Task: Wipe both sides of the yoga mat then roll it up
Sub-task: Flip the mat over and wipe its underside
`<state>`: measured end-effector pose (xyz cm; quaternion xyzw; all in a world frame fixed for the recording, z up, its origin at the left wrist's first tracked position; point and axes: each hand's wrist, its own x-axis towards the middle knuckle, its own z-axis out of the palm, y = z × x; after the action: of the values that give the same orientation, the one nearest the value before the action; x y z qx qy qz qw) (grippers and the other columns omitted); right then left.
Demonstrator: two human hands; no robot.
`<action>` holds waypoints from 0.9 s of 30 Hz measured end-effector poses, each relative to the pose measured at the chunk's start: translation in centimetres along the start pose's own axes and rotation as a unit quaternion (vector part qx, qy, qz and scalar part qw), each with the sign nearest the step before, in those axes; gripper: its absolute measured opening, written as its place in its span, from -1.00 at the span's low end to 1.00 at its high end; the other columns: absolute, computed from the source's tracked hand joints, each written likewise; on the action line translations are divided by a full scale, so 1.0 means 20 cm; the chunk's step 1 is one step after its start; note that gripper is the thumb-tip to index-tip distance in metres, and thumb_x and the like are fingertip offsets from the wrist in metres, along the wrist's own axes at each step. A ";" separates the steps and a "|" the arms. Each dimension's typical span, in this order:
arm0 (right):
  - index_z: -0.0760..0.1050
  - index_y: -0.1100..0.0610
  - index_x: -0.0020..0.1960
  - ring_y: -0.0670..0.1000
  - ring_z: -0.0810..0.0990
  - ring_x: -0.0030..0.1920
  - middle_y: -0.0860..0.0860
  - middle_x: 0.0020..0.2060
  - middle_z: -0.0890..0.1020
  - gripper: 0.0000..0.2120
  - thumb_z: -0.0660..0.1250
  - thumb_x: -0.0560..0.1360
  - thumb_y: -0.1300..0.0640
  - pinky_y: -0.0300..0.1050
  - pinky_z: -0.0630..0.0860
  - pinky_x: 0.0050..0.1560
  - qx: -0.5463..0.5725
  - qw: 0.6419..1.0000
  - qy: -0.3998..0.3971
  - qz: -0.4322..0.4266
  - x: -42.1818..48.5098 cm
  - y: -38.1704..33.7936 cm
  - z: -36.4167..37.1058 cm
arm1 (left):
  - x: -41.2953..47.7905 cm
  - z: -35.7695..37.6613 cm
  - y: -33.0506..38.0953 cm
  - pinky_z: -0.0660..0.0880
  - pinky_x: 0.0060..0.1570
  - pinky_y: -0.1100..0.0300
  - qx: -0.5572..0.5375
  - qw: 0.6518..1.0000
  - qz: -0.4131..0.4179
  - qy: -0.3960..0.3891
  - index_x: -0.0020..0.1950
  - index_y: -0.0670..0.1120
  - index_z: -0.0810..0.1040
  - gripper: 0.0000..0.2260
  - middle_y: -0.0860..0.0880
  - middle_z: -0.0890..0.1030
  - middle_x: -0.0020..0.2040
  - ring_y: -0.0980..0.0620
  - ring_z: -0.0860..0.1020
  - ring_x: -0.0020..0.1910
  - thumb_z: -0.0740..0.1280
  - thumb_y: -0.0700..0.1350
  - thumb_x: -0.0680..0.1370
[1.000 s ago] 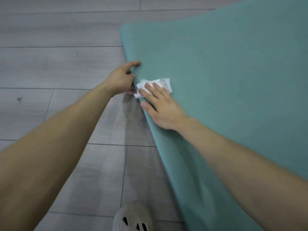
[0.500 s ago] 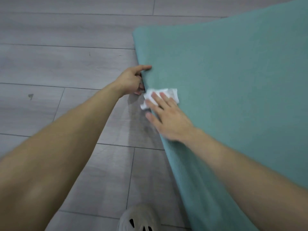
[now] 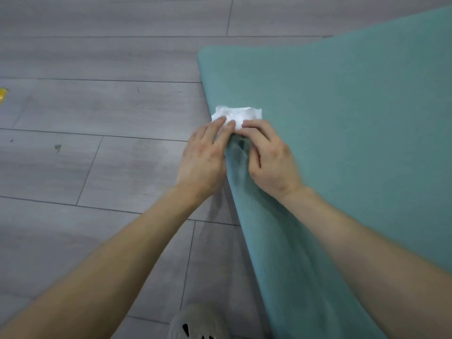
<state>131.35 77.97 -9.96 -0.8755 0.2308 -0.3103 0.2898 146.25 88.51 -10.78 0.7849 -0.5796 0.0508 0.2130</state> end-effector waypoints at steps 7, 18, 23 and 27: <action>0.44 0.15 0.50 0.19 0.35 0.55 0.14 0.51 0.43 -0.44 0.09 0.52 0.19 0.19 0.31 0.54 -0.156 0.973 -0.073 0.155 -0.10 0.31 0.04 | 0.07 0.04 0.16 0.38 0.45 -0.08 0.078 0.974 -0.132 -0.164 0.58 0.12 0.41 -0.42 -0.14 0.34 0.50 -0.17 0.30 0.44 0.07 0.34 0.63; 0.19 -0.02 0.68 0.03 0.02 0.70 0.04 0.69 0.15 -0.37 0.05 0.66 -0.21 0.20 -0.02 0.67 -0.270 0.945 -0.163 0.088 -0.07 0.46 0.04 | 0.20 0.23 0.00 -0.18 0.62 -0.27 0.126 0.938 -0.174 -0.273 0.72 0.18 -0.04 -0.23 -0.13 -0.20 0.72 -0.19 -0.23 0.69 -0.13 0.48 0.56; 0.18 0.03 0.69 0.07 0.00 0.70 0.11 0.69 0.12 -0.30 0.07 0.63 -0.26 0.24 -0.03 0.66 -0.285 0.942 -0.137 0.118 -0.08 0.45 0.03 | 0.46 0.19 -0.13 -0.11 0.67 -0.08 0.070 0.949 -0.198 -0.236 0.66 0.17 0.25 -0.39 -0.12 -0.06 0.73 -0.18 -0.10 0.70 0.05 0.38 0.65; 0.18 0.03 0.69 0.07 -0.01 0.70 0.11 0.69 0.12 -0.29 0.09 0.63 -0.27 0.24 -0.03 0.66 -0.279 0.943 -0.136 0.116 -0.07 0.45 0.03 | 0.14 0.12 0.07 0.05 0.66 -0.10 0.089 0.964 -0.155 -0.197 0.59 0.13 0.40 -0.35 -0.16 0.12 0.70 -0.22 0.03 0.68 0.02 0.41 0.61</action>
<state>128.69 72.49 -16.85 -0.9223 0.3665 -0.0759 0.0961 145.41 84.76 -11.63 0.8756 -0.4742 -0.0873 0.0289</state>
